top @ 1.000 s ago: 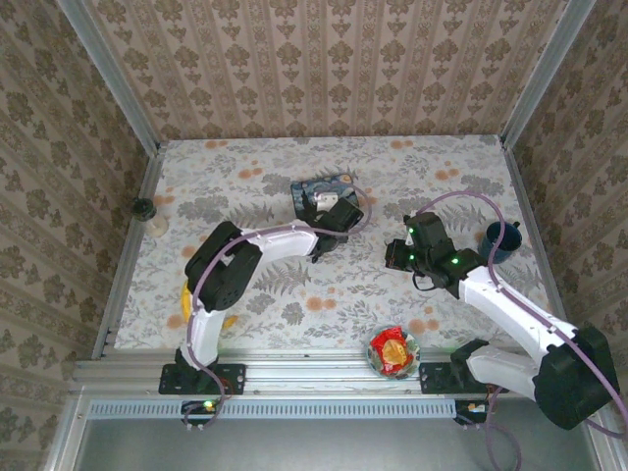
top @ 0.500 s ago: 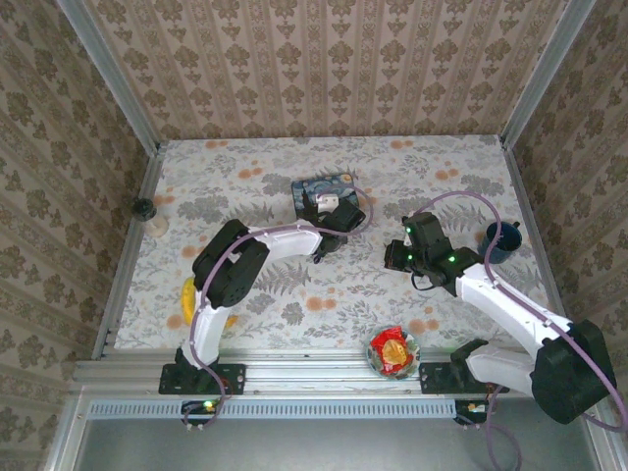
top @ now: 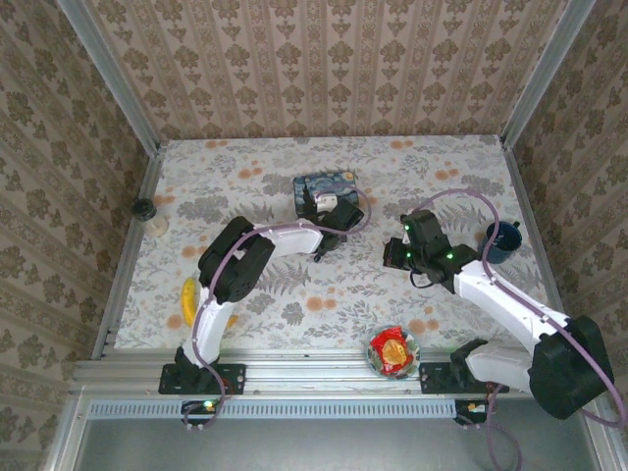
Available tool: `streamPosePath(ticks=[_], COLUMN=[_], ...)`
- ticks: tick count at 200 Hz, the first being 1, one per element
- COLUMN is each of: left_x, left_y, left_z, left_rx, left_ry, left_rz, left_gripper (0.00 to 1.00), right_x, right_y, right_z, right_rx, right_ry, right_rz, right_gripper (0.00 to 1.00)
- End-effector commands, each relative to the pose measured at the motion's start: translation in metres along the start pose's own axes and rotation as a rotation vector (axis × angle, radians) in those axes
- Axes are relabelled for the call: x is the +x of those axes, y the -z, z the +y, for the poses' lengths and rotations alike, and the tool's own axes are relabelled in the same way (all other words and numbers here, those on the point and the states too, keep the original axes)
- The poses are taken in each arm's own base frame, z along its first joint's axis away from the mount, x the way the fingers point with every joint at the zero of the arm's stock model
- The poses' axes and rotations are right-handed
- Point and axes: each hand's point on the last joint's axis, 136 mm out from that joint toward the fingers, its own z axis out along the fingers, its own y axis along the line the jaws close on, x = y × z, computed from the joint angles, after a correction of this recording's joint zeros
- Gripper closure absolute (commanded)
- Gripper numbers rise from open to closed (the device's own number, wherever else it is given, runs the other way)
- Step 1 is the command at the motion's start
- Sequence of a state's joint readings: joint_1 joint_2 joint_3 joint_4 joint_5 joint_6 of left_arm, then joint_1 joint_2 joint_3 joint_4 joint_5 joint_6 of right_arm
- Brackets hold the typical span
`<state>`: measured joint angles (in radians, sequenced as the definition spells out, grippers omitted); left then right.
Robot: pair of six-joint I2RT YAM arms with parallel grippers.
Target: Unlock the padlock with the key
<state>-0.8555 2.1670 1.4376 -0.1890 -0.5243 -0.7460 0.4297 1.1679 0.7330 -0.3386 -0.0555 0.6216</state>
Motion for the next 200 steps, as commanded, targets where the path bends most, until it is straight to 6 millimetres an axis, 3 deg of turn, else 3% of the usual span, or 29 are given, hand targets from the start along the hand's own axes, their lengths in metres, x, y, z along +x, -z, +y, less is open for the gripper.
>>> streamPosePath(ticks=[1,34,113,163,200], left_x=[-0.002,-0.003,-0.007,-0.002,0.009], left_y=[-0.014,-0.017,-0.008,0.004,0.014], left_z=[0.002,0.003,0.008,0.020,0.033], left_rx=[-0.009,-0.018,-0.011,0.010,0.024], left_ry=[0.008,0.005,0.011,0.052,0.104], left_rz=[-0.002,-0.007,-0.014,0.009,0.048], left_gripper=[0.41,0.42,0.80,0.96,1.00], right_x=[-0.016,-0.015,-0.013,-0.008,0.001], right_y=[0.002,-0.001,-0.002,-0.008,-0.016], right_z=[0.008,0.009,0.009,0.011,0.024], right_rx=[-0.013,-0.017,-0.013,-0.022,-0.043], right_ry=[0.017,0.017,0.026,0.031,0.081], right_rz=[-0.039,-0.030,-0.012,0.016,0.049], right_gripper=[1.00,1.00,1.00,1.00,1.00])
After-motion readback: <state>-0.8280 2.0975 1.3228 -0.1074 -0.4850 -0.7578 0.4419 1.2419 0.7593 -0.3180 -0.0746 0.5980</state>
